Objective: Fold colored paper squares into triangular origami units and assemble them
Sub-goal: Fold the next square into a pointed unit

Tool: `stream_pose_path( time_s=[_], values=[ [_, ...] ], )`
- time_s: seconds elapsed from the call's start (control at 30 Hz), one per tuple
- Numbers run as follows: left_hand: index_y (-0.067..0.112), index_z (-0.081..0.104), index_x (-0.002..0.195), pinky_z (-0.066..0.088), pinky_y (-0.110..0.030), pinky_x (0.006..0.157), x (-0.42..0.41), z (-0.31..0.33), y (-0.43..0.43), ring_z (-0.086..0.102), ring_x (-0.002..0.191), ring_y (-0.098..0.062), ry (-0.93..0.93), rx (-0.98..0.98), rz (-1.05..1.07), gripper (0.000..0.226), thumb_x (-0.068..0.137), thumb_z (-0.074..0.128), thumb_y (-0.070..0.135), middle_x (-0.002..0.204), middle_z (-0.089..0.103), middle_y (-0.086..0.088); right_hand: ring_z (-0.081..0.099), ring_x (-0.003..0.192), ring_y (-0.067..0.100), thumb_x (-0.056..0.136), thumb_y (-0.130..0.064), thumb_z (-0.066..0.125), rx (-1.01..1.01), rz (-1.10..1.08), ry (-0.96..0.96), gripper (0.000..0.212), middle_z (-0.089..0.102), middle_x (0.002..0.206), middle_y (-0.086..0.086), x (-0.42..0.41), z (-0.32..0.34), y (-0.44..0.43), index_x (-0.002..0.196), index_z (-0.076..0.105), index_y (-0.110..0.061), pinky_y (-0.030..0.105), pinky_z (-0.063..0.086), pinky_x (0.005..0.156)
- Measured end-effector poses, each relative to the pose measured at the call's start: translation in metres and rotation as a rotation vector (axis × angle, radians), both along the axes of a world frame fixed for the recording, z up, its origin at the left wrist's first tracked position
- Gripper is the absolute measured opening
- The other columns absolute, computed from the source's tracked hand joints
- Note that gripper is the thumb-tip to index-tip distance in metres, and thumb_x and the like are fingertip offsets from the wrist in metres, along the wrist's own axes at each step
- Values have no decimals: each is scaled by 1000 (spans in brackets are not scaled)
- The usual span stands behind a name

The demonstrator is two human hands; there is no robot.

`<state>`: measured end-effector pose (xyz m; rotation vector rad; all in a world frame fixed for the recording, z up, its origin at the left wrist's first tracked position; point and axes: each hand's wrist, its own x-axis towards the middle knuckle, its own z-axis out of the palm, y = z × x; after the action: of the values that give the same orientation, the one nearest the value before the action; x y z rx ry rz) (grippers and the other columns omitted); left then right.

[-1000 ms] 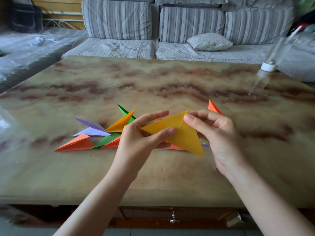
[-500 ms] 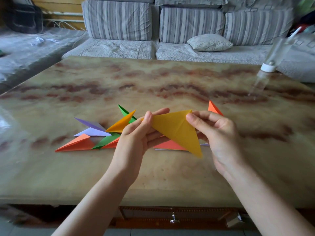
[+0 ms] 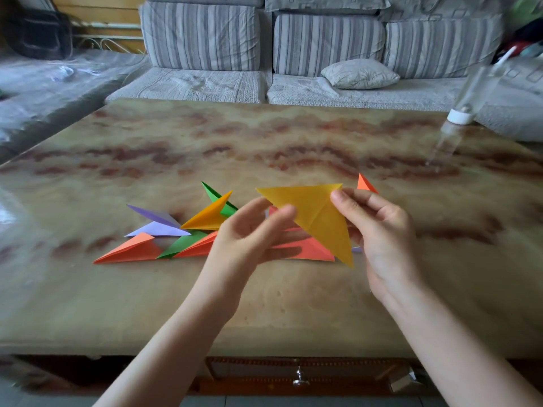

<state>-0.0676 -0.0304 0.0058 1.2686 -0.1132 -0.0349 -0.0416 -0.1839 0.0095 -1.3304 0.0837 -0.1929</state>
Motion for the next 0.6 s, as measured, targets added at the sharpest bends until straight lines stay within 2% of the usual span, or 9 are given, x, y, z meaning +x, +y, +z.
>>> stream_pose_path(
  time_s=[0.07, 0.17, 0.27, 0.33, 0.37, 0.5, 0.6],
  values=[
    [9, 68, 88, 58, -25, 67, -2, -4, -5, 72, 79, -18, -25, 98, 19, 17, 73, 70, 17, 81, 75, -6, 62, 61, 6, 79, -17, 71, -33, 5, -12, 10, 70, 72, -2, -2, -1, 3, 88, 71, -12, 15, 49, 57],
    [6, 70, 84, 56, -21, 63, 0, -12, -6, 72, 72, -15, -31, 136, 102, 10, 76, 70, 1, 76, 75, -7, 62, 62, 6, 78, -18, 71, -77, 23, -37, 6, 69, 68, -6, -4, -1, 5, 83, 70, -14, 14, 48, 57],
    [1, 69, 83, 57, -21, 63, 1, -13, -4, 72, 70, -15, -27, 124, 171, 8, 76, 71, 0, 73, 74, -8, 62, 64, 6, 70, -30, 72, -95, 127, -10, 26, 70, 71, -4, -5, -1, 5, 89, 69, -12, 15, 49, 58],
    [0, 69, 86, 56, -20, 62, 1, -11, -3, 72, 70, -14, -30, 98, 194, 9, 77, 70, 2, 74, 74, -7, 65, 68, 11, 63, -35, 73, -163, 257, 39, 41, 72, 78, 2, -5, -2, 5, 94, 69, -7, 21, 52, 61],
    [-1, 68, 87, 55, -19, 61, 1, -10, -2, 72, 69, -13, -30, 83, 209, 10, 77, 70, 2, 73, 74, -6, 65, 67, 13, 62, -34, 73, -216, 313, 52, 42, 72, 79, 6, -6, -3, 6, 93, 70, -5, 23, 53, 61],
    [1, 69, 86, 56, -21, 63, 1, -8, 0, 70, 66, -11, -23, 51, 258, 9, 77, 70, 3, 73, 74, -5, 66, 60, 13, 63, -26, 74, -276, 351, 53, 24, 71, 66, 7, -6, -8, 6, 79, 73, -8, 22, 52, 59],
    [6, 69, 82, 54, -18, 61, 2, -7, 3, 71, 67, -11, -21, 52, 285, 5, 77, 70, 2, 74, 75, -5, 69, 63, 16, 64, -22, 72, -237, 390, 74, 23, 73, 69, 11, -3, -9, 1, 79, 73, -4, 23, 54, 62]
  ],
)
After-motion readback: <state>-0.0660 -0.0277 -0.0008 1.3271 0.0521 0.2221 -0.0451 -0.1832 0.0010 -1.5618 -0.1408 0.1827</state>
